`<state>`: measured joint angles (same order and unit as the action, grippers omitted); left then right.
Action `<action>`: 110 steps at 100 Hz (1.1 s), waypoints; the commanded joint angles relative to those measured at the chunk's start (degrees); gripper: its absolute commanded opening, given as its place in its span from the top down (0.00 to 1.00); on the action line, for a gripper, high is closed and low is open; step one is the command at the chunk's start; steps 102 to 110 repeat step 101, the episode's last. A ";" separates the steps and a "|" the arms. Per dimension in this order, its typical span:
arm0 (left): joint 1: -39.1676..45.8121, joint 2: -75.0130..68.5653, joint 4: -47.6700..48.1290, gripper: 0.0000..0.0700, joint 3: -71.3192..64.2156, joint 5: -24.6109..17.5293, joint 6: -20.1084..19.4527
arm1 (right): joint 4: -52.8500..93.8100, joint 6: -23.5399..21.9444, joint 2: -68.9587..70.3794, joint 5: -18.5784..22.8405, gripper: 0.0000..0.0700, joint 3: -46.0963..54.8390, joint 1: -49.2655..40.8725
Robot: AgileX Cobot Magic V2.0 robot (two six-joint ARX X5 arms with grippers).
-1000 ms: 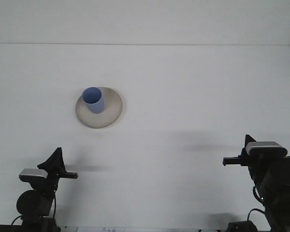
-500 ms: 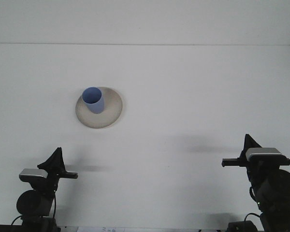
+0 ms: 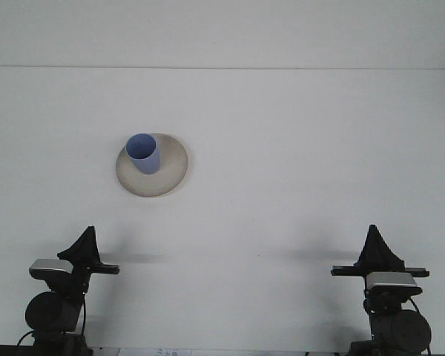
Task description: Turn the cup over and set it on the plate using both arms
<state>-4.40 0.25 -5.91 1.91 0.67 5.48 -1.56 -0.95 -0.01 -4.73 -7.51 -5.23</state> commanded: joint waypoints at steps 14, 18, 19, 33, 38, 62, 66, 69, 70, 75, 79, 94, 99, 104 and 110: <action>-0.04 -0.07 -0.39 0.98 -1.11 -0.31 0.37 | -4.85 -0.74 0.09 0.09 1.00 5.18 1.16; -0.04 -0.07 -0.39 0.98 -1.11 -0.31 0.37 | -6.45 -0.74 0.09 0.17 1.00 6.43 1.40; -0.04 -0.07 -0.39 0.98 -1.11 -0.31 0.37 | -6.84 -0.74 0.09 0.17 1.00 6.71 1.44; -0.04 -0.07 -0.31 0.98 -1.11 -0.31 0.37 | -5.29 -0.74 0.09 0.15 1.00 6.80 1.64; -0.07 -0.07 -0.24 0.98 -1.11 -0.31 0.37 | -5.29 -0.74 0.09 0.17 1.00 6.80 1.81; -0.07 -0.07 -0.17 0.98 -1.11 -0.31 0.37 | -5.29 -0.74 0.09 0.17 1.00 6.80 1.95; -0.07 -0.07 -0.17 0.98 -1.11 -0.31 0.37 | -5.27 -0.74 0.09 0.17 1.00 6.80 1.95; -0.07 -0.07 -0.17 0.98 -1.11 -0.31 0.37 | -5.29 -0.74 0.09 0.17 1.00 6.80 1.95; -0.07 -0.07 -0.20 0.98 -1.11 -0.31 0.37 | -5.29 -0.74 0.09 0.17 1.00 6.80 1.95; -0.07 -0.07 -0.17 0.98 -1.11 -0.31 0.37 | -5.29 -0.74 0.09 0.17 1.00 6.80 1.95; -0.04 -0.07 -0.17 0.98 -1.11 -0.31 0.37 | -5.29 -0.74 0.09 0.17 1.00 6.80 1.95; -0.07 -0.07 -0.17 0.98 -1.11 -0.31 0.37 | -5.29 -0.74 0.09 0.17 1.00 6.80 1.95; -0.07 -0.07 -0.17 0.98 -1.11 -0.31 0.37 | -5.29 -0.74 0.09 0.17 1.00 6.80 1.95; -0.04 -0.07 -0.17 0.98 -1.11 -0.31 0.37 | -5.29 -0.74 0.09 0.17 1.00 6.80 1.95; -0.04 -0.07 -0.17 0.98 -1.11 -0.31 0.37 | -5.29 -0.74 0.09 0.17 1.00 6.80 1.95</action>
